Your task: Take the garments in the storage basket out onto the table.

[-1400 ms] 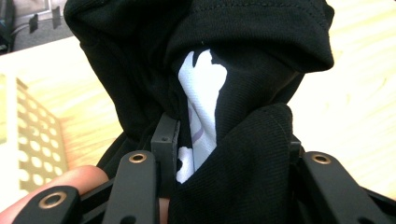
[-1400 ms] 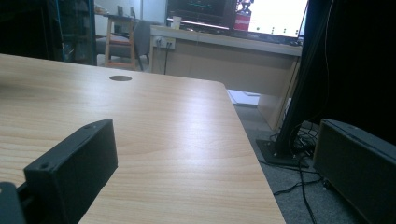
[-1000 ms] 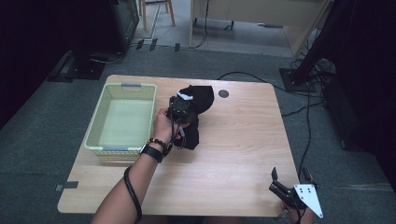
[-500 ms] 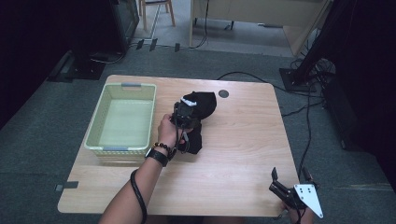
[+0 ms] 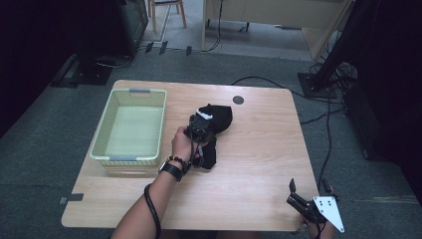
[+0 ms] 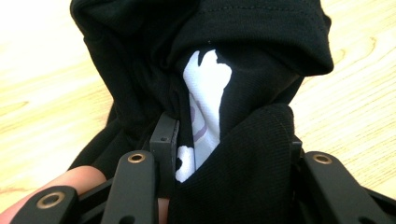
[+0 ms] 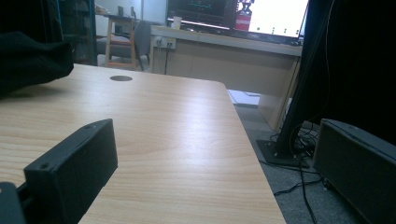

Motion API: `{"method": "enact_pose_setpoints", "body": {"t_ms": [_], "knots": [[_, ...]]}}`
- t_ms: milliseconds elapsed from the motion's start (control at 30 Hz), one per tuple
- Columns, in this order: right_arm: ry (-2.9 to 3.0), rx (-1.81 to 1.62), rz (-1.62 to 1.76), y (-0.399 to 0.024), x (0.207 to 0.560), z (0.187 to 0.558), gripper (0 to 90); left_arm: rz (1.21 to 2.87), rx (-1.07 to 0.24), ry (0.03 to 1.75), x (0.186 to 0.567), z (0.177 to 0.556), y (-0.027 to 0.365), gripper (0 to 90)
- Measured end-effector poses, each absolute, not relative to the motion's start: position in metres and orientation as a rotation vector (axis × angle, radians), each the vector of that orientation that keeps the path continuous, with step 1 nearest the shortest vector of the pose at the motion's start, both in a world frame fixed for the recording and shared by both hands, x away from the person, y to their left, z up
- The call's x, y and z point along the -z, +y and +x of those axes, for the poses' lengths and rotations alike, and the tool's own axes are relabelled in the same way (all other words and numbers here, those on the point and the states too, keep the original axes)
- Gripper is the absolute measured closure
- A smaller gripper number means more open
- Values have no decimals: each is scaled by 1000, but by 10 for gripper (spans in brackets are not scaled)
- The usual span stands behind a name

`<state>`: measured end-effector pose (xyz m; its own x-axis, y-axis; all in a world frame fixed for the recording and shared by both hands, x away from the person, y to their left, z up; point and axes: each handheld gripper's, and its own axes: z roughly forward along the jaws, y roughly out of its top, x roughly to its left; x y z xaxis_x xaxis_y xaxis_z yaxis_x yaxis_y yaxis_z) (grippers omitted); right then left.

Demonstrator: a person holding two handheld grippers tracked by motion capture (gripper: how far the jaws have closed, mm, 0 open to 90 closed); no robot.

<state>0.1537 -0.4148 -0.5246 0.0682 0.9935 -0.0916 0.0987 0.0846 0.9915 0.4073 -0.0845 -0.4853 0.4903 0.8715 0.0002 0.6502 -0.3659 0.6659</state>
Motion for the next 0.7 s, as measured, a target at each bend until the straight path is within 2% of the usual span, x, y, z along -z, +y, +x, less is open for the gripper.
{"method": "enact_pose_setpoints", "body": {"t_ms": [200, 367, 533, 633, 667, 700], "knots": [[1265, -1043, 1246, -415, 525, 154, 0, 2143, -462, 1237, 494, 407, -88, 539], [1264, -1041, 1245, -415, 525, 154, 0, 2126, -439, 1226, 499, 407, -89, 468], [1263, -1041, 1245, -415, 525, 154, 0, 2123, -391, 1177, 501, 405, -88, 306], [1263, -1041, 1245, -415, 525, 154, 0, 2120, -417, 1191, 500, 401, -87, 192], [1264, -1041, 1244, -415, 525, 154, 0, 2118, -423, 1192, 499, 400, -87, 191], [1263, -1041, 1245, -415, 525, 154, 0, 2122, -410, 1184, 499, 400, -87, 151]]}}
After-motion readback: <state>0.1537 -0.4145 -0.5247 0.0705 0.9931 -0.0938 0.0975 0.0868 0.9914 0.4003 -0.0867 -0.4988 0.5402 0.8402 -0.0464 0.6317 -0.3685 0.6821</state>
